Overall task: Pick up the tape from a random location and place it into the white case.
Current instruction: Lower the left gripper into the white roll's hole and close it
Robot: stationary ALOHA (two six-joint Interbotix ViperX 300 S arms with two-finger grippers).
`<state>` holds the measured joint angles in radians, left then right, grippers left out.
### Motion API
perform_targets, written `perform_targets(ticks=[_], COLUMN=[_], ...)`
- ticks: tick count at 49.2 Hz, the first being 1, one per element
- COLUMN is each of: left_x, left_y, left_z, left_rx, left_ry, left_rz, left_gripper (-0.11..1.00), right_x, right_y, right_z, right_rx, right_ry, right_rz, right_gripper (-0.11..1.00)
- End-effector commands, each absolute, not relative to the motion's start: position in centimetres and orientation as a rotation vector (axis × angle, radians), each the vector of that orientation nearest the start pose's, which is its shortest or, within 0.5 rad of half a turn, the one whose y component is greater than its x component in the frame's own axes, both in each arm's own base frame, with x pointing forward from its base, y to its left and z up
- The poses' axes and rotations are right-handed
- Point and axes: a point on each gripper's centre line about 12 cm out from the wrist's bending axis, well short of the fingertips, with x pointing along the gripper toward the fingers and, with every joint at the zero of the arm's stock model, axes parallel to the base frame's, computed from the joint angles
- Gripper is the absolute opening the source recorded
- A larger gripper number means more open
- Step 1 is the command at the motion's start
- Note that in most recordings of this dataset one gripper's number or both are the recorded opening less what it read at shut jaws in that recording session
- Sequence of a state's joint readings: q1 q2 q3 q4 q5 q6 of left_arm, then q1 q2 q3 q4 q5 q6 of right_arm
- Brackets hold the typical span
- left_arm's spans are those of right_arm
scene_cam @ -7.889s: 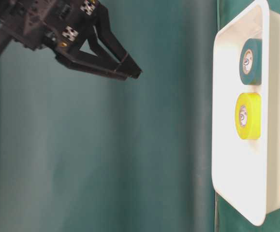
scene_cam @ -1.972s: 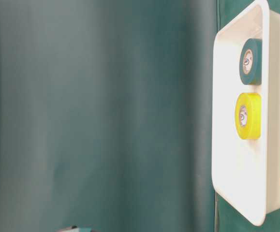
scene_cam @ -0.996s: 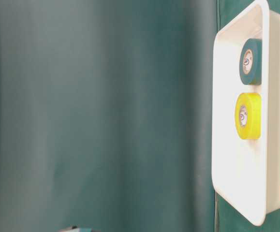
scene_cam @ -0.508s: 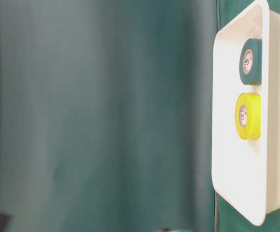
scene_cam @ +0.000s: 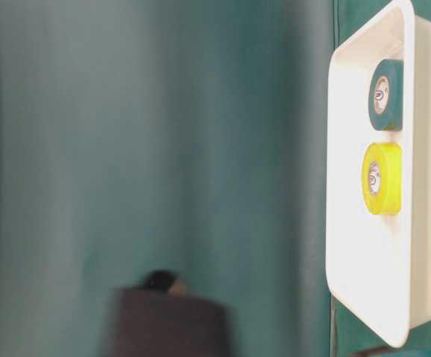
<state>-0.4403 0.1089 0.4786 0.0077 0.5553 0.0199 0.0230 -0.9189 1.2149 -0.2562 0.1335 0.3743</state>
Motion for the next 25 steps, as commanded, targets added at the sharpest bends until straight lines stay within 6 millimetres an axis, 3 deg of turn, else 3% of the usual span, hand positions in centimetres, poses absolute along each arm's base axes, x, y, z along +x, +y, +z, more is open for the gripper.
perform_targets(ticks=[1,25], left_x=[35.7,35.9], left_y=[-16.9,-17.1], left_z=[14.6,11.0], left_rx=[0.272,0.305], left_ry=[1.097,1.116], left_rz=[-0.407,-0.424], left_gripper=[0.94,0.94], right_x=[19.6,19.5], right_y=[0.1,0.1], right_z=[22.8,22.7], right_rx=[0.104,0.103], right_ry=[0.404,0.414], right_rz=[-0.032,-0.035], right_gripper=[0.87,0.87])
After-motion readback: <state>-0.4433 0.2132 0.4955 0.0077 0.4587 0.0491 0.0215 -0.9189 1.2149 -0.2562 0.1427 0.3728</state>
